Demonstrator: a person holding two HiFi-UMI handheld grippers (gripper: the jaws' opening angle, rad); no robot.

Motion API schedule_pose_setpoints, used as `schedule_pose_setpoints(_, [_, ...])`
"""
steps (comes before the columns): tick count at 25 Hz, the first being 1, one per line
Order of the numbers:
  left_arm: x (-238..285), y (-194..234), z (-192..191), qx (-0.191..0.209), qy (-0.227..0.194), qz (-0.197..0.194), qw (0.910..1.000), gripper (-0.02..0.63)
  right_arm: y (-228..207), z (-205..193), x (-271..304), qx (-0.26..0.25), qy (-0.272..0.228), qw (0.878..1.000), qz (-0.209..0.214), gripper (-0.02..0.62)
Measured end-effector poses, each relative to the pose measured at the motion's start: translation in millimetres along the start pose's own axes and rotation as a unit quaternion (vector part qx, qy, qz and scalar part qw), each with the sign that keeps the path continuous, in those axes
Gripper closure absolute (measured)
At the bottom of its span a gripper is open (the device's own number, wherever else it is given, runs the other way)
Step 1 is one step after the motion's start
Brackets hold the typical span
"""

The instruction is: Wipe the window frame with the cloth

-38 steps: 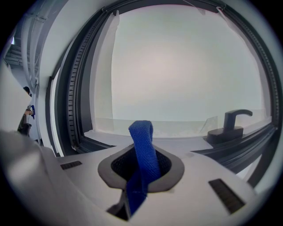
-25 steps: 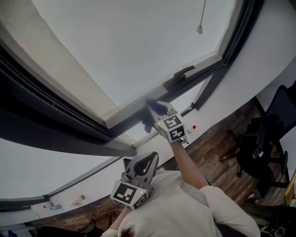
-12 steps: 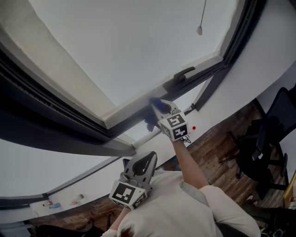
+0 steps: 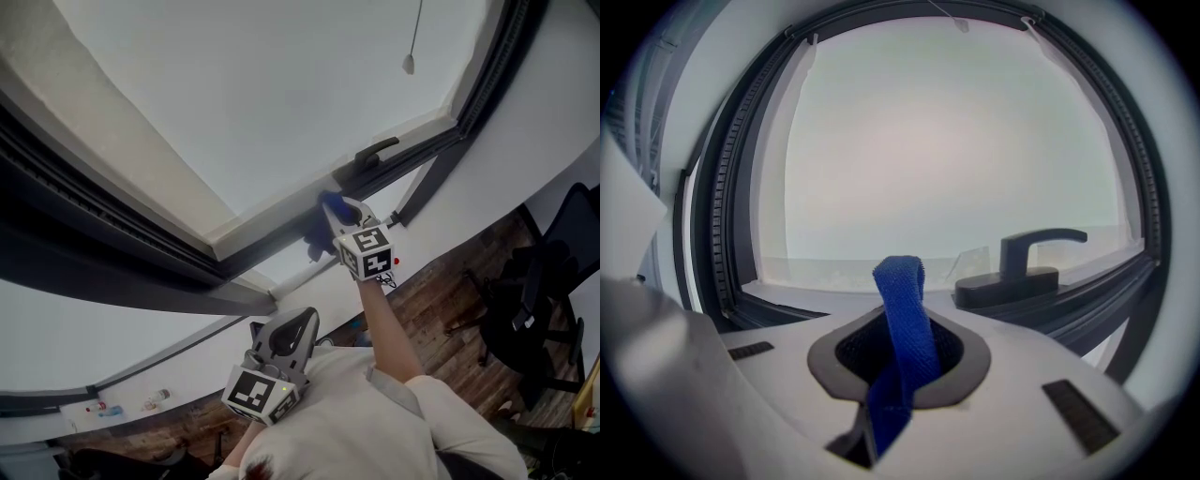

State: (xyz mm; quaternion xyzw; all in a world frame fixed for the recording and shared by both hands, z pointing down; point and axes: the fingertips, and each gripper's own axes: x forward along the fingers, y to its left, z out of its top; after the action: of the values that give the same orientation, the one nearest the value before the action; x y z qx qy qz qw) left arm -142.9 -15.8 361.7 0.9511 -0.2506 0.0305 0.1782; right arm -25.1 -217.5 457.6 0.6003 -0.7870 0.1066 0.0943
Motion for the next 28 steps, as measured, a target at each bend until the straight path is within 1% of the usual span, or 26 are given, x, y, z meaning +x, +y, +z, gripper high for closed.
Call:
schedule_pose_setpoints(7, [2.2,-0.1,-0.3,-0.002,0.000,0.008,1.0000,0.597,-33.6,-0.1,-3.9,0.010,-0.003,1.000,-0.028,0.546])
schedule_pose_setpoints(13, [3.5,-5.4,1.3,0.000,-0.001,0.007,1.0000,0.597,-49.6,0.5,-8.2,0.012,-0.004,0.999,-0.038,0.546])
schedule_pose_setpoints(19, [5.7,-9.3,-1.5,0.002,0.003,0.006,1.0000,0.597,-73.7,-6.9,-15.1,0.020,0.004,0.998,-0.059,0.546])
schedule_pose_setpoints(26, [4.3,-14.7,-0.5,0.005,0.001,0.004,1.0000,0.597,-78.8,-8.3,-15.3,0.026,0.018,0.998,-0.062,0.546])
schedule_pose_setpoints(28, [0.2,-14.8,-2.8,0.007,0.006,0.006,0.9999,0.597,-76.7,-3.4,-18.5,0.032,0.009,0.997,-0.063,0.546])
